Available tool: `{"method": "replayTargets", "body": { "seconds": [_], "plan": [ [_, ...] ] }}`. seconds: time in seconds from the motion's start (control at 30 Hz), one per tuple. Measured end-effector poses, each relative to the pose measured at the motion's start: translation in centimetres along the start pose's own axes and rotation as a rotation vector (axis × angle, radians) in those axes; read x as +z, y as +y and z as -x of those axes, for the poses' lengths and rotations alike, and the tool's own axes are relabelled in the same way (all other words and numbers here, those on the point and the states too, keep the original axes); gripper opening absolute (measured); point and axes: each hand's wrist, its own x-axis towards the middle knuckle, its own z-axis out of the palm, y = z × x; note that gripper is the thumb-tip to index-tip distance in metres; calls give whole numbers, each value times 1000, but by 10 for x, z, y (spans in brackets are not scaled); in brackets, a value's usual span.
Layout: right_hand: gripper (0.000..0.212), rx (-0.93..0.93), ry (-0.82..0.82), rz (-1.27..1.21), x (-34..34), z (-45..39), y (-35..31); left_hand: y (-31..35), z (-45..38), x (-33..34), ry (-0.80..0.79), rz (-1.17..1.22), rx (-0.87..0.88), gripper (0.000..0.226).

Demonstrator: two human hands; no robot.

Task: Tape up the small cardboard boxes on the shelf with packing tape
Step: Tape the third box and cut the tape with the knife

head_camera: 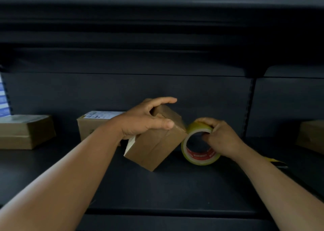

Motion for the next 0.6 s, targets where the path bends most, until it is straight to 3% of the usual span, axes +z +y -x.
{"method": "replayTargets", "body": {
  "seconds": [0.2,0.5,0.6],
  "plan": [
    [51,-22,-40,58,8,-5,-4,-7,3,-5,35,-28,-21,64],
    [55,-126,-77,156,-7,-4,-34,15,6,-26,76,-586,6,15],
    [59,-158,-117,155,-9,-6,-46,40,1,-27,-6,-790,-84,38]
  ]
}}
